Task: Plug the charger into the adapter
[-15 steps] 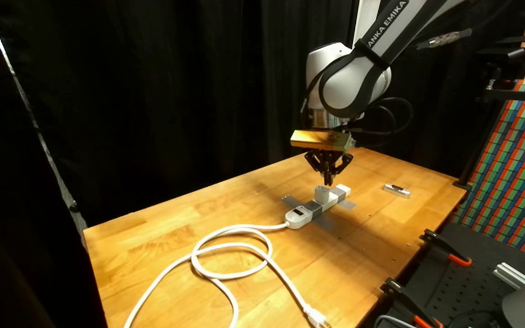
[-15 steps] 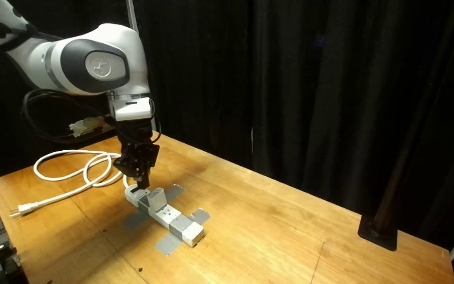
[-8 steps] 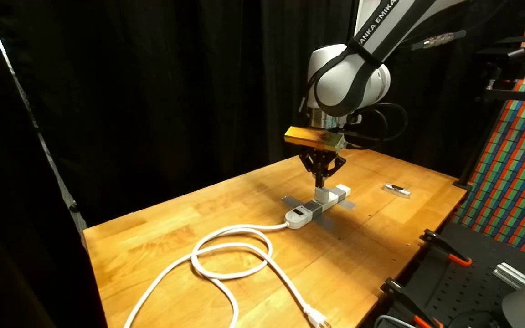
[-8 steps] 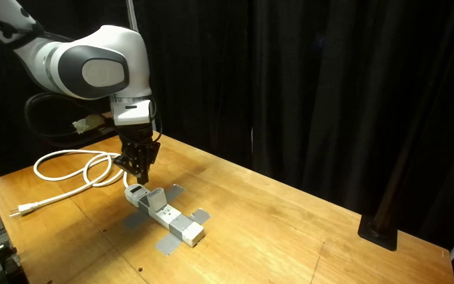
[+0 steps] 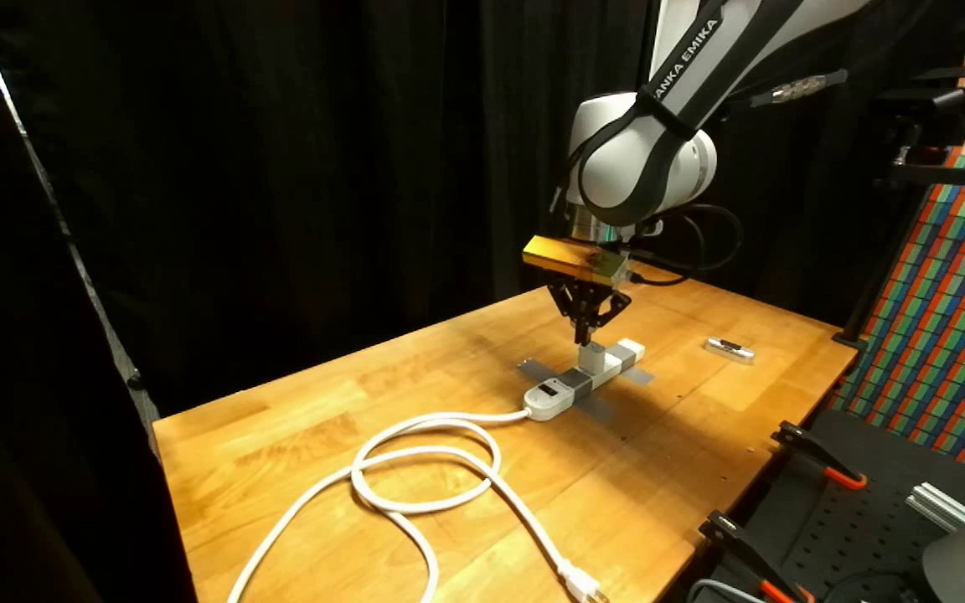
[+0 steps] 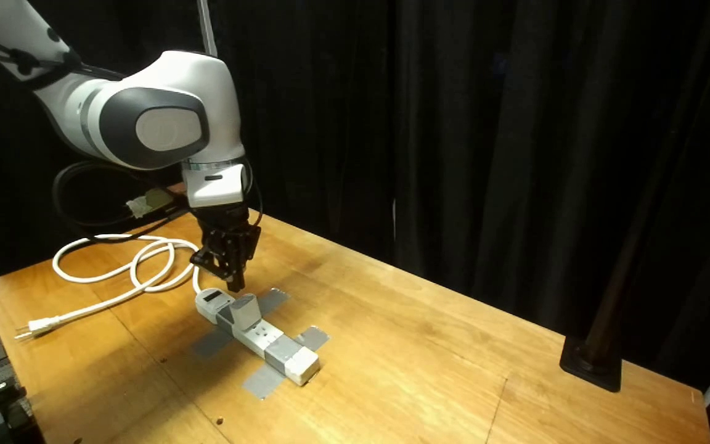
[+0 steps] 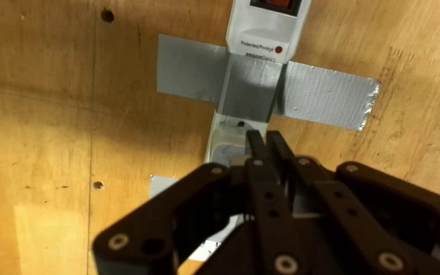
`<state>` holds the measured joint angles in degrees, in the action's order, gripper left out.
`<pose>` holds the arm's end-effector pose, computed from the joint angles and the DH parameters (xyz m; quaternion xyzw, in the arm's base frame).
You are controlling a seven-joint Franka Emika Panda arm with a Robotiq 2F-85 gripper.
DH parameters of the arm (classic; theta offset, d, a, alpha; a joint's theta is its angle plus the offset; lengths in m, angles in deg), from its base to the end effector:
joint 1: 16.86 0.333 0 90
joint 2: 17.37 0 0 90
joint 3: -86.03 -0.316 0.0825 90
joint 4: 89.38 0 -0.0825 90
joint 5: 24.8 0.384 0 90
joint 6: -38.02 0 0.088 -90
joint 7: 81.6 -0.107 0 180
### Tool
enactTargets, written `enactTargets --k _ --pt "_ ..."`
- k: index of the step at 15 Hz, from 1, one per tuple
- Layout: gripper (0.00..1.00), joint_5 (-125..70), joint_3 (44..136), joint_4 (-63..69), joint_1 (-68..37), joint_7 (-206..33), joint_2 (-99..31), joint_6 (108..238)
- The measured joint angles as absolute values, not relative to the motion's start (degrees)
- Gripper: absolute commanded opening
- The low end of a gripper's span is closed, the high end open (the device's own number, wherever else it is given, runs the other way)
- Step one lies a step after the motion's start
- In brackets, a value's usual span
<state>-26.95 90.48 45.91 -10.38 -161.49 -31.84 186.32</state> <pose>0.5085 0.0178 0.2193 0.7884 -0.6147 0.0033 0.0228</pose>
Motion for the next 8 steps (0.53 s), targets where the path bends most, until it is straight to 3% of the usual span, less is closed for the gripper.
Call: enactTargets --k 8 --pt "0.11 -27.10 92.27 44.36 -10.39 -161.56 -34.23 186.13"
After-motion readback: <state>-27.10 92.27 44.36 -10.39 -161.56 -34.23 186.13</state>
